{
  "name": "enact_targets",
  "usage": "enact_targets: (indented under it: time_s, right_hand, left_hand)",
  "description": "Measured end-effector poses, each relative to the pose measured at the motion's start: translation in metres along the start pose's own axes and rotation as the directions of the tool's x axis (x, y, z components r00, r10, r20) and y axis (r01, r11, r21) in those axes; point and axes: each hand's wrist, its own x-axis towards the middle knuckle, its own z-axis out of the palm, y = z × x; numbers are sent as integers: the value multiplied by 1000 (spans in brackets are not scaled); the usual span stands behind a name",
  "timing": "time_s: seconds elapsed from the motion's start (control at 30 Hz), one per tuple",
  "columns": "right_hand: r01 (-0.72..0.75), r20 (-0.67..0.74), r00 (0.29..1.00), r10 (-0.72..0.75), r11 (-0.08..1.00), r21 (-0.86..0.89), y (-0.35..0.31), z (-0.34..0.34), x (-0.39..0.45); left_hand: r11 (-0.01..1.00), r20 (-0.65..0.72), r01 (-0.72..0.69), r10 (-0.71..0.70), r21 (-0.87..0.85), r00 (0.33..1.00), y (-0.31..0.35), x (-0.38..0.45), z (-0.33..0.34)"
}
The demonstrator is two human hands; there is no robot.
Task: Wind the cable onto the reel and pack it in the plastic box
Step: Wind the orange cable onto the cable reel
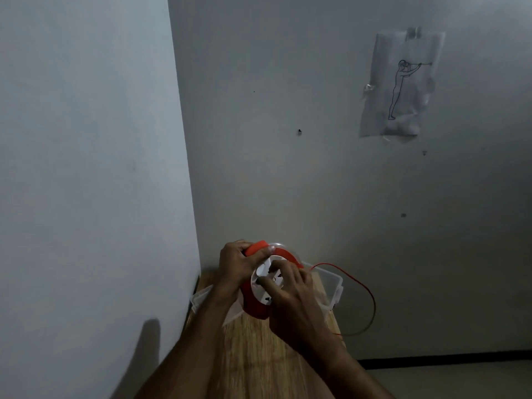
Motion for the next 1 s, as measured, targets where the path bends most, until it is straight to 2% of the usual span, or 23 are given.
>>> enact_targets:
  time_s: [0.07, 0.13, 0.3, 0.47, 0.63, 0.7, 0.83, 0.93, 1.0]
  right_hand:
    - [74, 135, 989, -67, 996, -54, 6, -2, -1]
    - [162, 194, 971, -141, 982, -99, 10, -7, 1]
    - [277, 219, 943, -249, 955, -107, 20, -17, 9]
    - [275, 224, 943, -247, 956, -104, 20, -17, 14]
    - [270, 212, 948, -239, 954, -130, 20, -6, 20]
    - [214, 161, 967, -197, 972, -98, 22, -4, 23]
    - [-19, 21, 1000, 17, 994, 112, 11, -3, 28]
    - [-183, -20, 981, 194, 953, 242, 2, 6, 27]
    - [-308, -41, 939, 341, 890, 337, -5, 12, 27]
  left_hand:
    - [1000, 27, 12, -12, -19, 1000, 2, 2, -3]
    - [1000, 52, 20, -19, -18, 998, 4, 3, -6]
    - [999, 125, 39, -39, 2, 991, 3, 3, -13]
    - [999, 176, 51, -51, 3, 983, 1, 3, -14]
    - [1000, 120, 0, -1, 8, 993, 2, 0, -10]
    - [1000, 76, -13, 14, -13, 997, 1, -1, -9]
    - [999, 20, 12, -12, -39, 1000, 1, 0, -9]
    - [1000, 6, 3, -3, -28, 1000, 2, 0, -7]
    - [1000, -25, -8, 7, -19, 1000, 3, -2, -6]
